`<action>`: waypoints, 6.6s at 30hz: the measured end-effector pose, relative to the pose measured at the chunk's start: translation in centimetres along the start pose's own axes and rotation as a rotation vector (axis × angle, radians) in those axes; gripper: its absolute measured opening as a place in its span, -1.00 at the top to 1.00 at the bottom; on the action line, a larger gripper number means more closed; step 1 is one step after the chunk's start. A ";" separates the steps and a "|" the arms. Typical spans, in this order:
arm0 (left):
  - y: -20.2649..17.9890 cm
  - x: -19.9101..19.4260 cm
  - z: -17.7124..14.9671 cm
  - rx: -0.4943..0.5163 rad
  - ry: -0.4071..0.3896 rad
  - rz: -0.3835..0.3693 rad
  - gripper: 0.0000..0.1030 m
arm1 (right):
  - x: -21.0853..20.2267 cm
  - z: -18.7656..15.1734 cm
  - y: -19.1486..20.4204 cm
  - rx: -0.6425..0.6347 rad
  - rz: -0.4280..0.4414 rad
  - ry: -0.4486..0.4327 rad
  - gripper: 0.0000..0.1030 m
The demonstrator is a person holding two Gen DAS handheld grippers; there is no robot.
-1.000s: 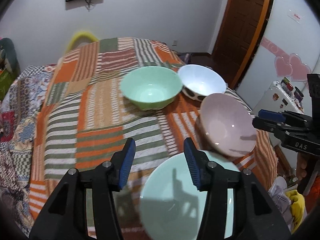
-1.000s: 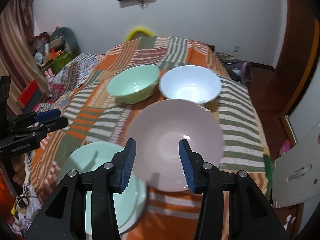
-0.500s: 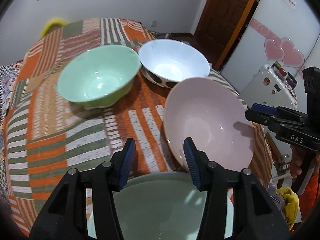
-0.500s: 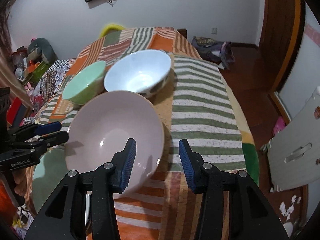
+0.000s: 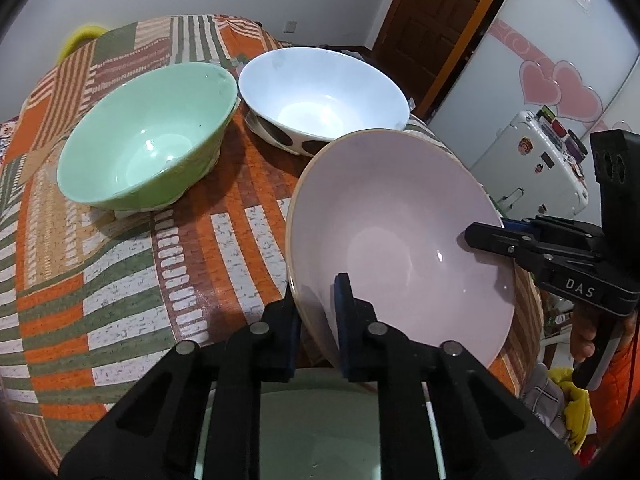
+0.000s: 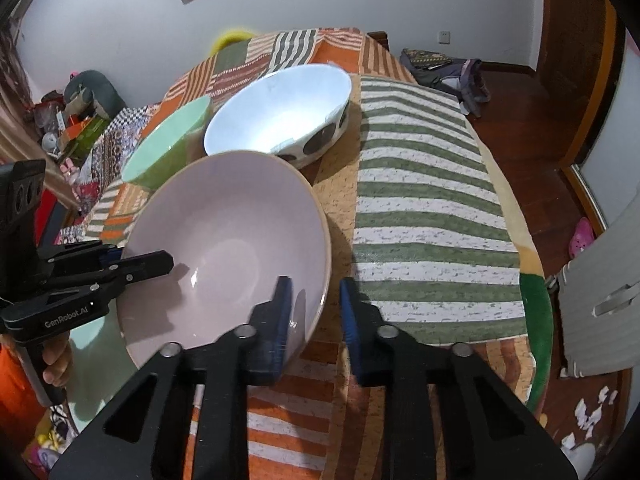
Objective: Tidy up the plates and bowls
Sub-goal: 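Grasp the pale pink bowl rim with the left gripper, then lift the pink bowl with the left gripper and carry it beside the plate stack, then lower the pink bowl onto the bedspread and open the left gripper, then grasp the mint green bowl rim with the left gripper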
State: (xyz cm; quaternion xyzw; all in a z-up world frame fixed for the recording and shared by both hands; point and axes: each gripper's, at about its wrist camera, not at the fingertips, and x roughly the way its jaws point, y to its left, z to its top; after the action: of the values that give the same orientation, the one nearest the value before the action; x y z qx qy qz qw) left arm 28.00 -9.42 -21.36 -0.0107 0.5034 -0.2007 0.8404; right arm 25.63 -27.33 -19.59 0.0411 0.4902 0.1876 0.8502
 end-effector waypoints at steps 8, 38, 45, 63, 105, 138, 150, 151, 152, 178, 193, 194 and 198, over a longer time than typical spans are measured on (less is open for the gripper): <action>-0.2 -0.2 0.0 0.002 0.001 0.000 0.73 | -0.2 0.0 0.7 -0.026 -0.011 0.001 0.78; 3.0 -14.3 -6.8 -0.063 -0.163 0.065 0.73 | -5.3 -1.4 10.6 -0.139 0.039 -0.076 0.77; 5.6 -17.6 -10.4 -0.119 -0.189 0.115 0.73 | -4.6 -2.2 14.9 -0.204 0.079 -0.060 0.76; 12.4 -21.7 -18.6 -0.276 -0.180 0.230 0.73 | -0.6 -4.7 24.0 -0.349 0.193 0.027 0.76; 19.9 -16.4 -23.8 -0.437 -0.077 0.257 0.73 | 8.8 -5.9 29.7 -0.477 0.208 0.252 0.75; 17.4 -22.7 -18.1 -0.367 -0.207 0.355 0.65 | 2.3 -1.4 23.3 -0.362 0.159 0.052 0.57; 15.2 -22.1 -10.6 -0.299 -0.271 0.314 0.39 | -0.4 3.3 17.6 -0.272 0.037 -0.090 0.29; 15.1 -21.9 -10.1 -0.295 -0.274 0.308 0.39 | -0.3 3.9 17.0 -0.262 0.027 -0.099 0.29; 15.1 -21.7 -9.5 -0.289 -0.276 0.301 0.39 | -0.3 4.3 16.7 -0.257 0.023 -0.101 0.29; 16.8 -10.7 -0.9 -0.233 -0.160 0.238 0.39 | 8.6 10.2 12.3 -0.134 0.051 -0.019 0.45; 18.3 -8.3 0.1 -0.266 -0.135 0.228 0.39 | 10.3 10.4 13.6 -0.234 0.053 -0.015 0.55; 18.4 -8.4 0.1 -0.269 -0.136 0.227 0.39 | 10.3 10.4 13.7 -0.240 0.060 -0.012 0.55; 18.7 -8.5 0.1 -0.270 -0.136 0.235 0.39 | 10.3 10.2 14.5 -0.276 0.080 0.003 0.56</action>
State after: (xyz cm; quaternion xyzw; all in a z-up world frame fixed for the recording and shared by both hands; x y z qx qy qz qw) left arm 30.71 10.71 -18.23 -0.0781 0.4657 -0.0305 0.8810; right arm 34.84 -9.07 -19.08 -0.0570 0.4589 0.2870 0.8389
